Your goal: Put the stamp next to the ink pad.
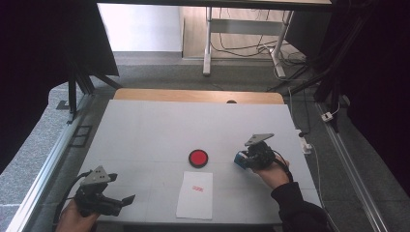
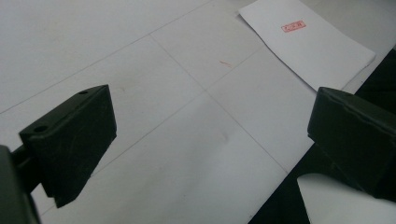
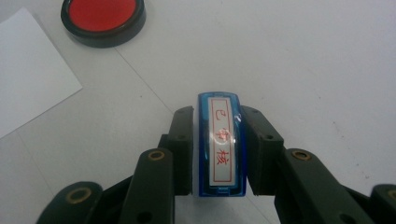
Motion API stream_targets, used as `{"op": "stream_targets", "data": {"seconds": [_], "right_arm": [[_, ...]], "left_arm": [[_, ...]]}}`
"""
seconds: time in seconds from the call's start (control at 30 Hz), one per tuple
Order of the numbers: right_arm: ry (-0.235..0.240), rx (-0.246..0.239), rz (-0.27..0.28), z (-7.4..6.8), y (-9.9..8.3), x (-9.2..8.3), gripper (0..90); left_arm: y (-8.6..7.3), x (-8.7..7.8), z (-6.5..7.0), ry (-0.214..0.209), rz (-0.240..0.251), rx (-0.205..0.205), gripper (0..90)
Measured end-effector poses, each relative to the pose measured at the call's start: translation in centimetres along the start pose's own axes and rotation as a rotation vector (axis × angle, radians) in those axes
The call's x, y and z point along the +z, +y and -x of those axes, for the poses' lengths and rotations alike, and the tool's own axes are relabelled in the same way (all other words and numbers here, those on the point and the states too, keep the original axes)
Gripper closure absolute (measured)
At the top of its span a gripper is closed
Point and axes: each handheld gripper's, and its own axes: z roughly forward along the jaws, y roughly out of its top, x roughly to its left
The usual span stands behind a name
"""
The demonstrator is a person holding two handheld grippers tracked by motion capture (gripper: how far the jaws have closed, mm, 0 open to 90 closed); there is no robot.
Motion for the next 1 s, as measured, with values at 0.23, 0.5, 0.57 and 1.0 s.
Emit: {"op": "stream_targets", "data": {"seconds": [0.23, 0.5, 0.57, 1.0], "right_arm": [[0.002, 0.02, 0.021, 0.0, 0.1, -0.3, 59.2], [0.023, 0.034, 0.048, -0.3, 0.5, -1.1, 46.5], [0.03, 0.044, 0.052, -0.4, 0.6, -1.3, 42.8], [0.04, 0.093, 0.128, -2.0, 0.9, -3.6, 22.7]], "left_arm": [[0.0, 0.0, 0.0, -0.002, 0.001, -0.002, 1.4], [0.0, 0.0, 0.0, -0.001, 0.001, 0.0, 1.4], [0.0, 0.0, 0.0, 0.0, 0.001, 0.0, 1.4], [0.0, 0.0, 0.0, 0.002, 0.0, 0.0, 1.4]]}}
